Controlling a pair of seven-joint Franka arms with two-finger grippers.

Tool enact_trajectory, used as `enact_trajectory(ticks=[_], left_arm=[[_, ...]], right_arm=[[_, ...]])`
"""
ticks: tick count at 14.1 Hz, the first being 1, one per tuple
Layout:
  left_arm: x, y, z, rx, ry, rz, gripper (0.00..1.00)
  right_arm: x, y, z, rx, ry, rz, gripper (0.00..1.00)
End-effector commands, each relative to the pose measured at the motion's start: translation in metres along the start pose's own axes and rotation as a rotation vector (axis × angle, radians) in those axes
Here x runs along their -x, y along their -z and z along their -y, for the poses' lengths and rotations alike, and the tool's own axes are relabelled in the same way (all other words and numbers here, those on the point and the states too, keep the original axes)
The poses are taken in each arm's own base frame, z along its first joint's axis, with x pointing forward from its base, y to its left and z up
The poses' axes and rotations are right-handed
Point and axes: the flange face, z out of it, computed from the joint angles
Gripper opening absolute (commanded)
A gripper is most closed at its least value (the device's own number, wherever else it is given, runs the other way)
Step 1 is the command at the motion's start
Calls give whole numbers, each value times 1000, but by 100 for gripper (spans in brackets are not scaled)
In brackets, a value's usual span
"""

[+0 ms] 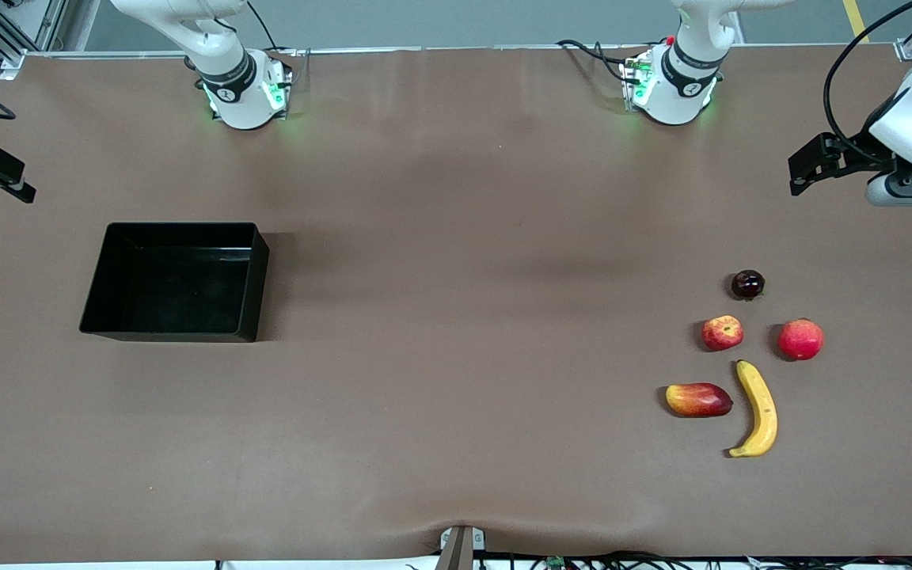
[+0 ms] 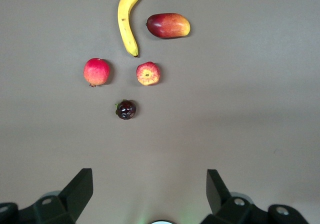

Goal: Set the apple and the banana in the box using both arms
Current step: 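Reach the left gripper to the apple while the right gripper reaches the box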

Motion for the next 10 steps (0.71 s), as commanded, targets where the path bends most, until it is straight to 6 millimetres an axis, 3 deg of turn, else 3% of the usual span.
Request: enact_trajectory(ticks=[1, 3, 4, 7, 10], left_arm=[[-1, 6, -5, 19, -9, 4, 100], [-2, 4, -6, 16, -15, 7, 100], [-10, -9, -5, 20, -13, 30, 100], [-60, -59, 8, 33, 1, -21, 100], [-96, -135, 13, 43, 27, 12, 100]], right_arm=[[-1, 3, 3, -2, -36, 3, 100], [-1, 3, 1, -2, -39, 2, 100], [-2, 2, -1, -2, -37, 3, 100], [-4, -3, -6, -2, -47, 13, 100], [-12, -18, -8, -3, -49, 42, 100]])
